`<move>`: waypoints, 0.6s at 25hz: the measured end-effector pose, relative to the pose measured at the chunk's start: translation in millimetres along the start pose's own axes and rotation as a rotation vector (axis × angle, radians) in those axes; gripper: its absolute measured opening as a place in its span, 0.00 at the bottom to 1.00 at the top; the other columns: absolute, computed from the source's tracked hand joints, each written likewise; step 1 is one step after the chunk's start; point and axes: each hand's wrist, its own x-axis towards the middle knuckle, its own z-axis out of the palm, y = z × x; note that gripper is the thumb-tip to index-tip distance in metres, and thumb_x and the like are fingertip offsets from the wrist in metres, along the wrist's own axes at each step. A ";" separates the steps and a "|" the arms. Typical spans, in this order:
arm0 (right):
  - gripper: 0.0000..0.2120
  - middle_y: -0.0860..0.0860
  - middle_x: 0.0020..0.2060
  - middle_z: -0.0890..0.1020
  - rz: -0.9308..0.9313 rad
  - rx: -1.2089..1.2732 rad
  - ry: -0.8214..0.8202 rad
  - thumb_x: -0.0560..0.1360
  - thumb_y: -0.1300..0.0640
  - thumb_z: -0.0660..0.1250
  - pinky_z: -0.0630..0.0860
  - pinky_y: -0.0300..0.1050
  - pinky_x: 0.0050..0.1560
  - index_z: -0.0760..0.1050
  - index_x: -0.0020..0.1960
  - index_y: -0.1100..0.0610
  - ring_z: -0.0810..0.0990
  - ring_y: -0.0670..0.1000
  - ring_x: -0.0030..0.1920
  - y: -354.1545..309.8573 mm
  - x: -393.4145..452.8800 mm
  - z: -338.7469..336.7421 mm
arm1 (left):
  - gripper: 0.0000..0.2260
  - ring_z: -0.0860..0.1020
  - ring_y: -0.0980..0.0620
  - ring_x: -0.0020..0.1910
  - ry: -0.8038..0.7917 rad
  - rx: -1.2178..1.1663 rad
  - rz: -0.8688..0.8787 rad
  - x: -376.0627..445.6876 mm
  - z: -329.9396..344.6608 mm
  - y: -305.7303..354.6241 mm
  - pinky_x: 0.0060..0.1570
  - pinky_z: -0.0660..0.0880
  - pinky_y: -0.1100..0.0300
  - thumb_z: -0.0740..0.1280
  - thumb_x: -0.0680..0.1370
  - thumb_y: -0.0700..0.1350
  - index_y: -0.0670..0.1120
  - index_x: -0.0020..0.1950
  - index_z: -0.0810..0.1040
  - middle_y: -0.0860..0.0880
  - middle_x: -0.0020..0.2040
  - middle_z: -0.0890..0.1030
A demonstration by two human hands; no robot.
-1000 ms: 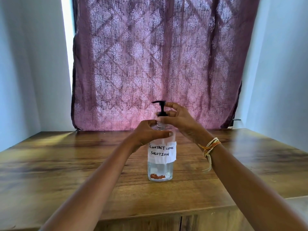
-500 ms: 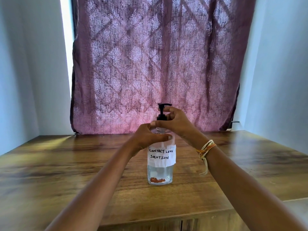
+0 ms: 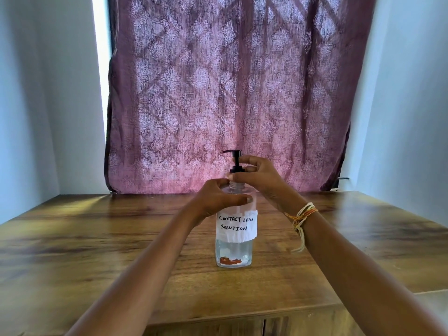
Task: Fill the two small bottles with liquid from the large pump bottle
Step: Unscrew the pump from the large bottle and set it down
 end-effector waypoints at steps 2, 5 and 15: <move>0.22 0.64 0.53 0.83 0.010 0.086 -0.081 0.72 0.71 0.69 0.79 0.55 0.57 0.72 0.65 0.65 0.83 0.59 0.50 -0.7 -1.7 1.0 | 0.16 0.83 0.52 0.50 0.001 0.009 0.001 0.5 -0.9 -1.2 0.52 0.78 0.55 0.78 0.67 0.47 0.48 0.53 0.83 0.50 0.50 0.86; 0.27 0.62 0.51 0.84 -0.017 -0.054 -0.054 0.68 0.64 0.76 0.80 0.52 0.55 0.72 0.66 0.62 0.84 0.59 0.50 -2.0 -0.3 3.2 | 0.15 0.84 0.52 0.49 -0.005 -0.004 0.005 -0.5 -1.0 -0.3 0.50 0.79 0.57 0.78 0.67 0.47 0.48 0.53 0.83 0.51 0.49 0.86; 0.26 0.62 0.52 0.84 -0.019 0.009 -0.080 0.70 0.66 0.74 0.81 0.46 0.53 0.72 0.66 0.64 0.84 0.57 0.51 -0.3 0.6 -5.6 | 0.15 0.84 0.50 0.48 0.003 0.010 0.000 -0.2 -0.6 0.1 0.51 0.80 0.54 0.77 0.68 0.46 0.46 0.53 0.83 0.49 0.48 0.86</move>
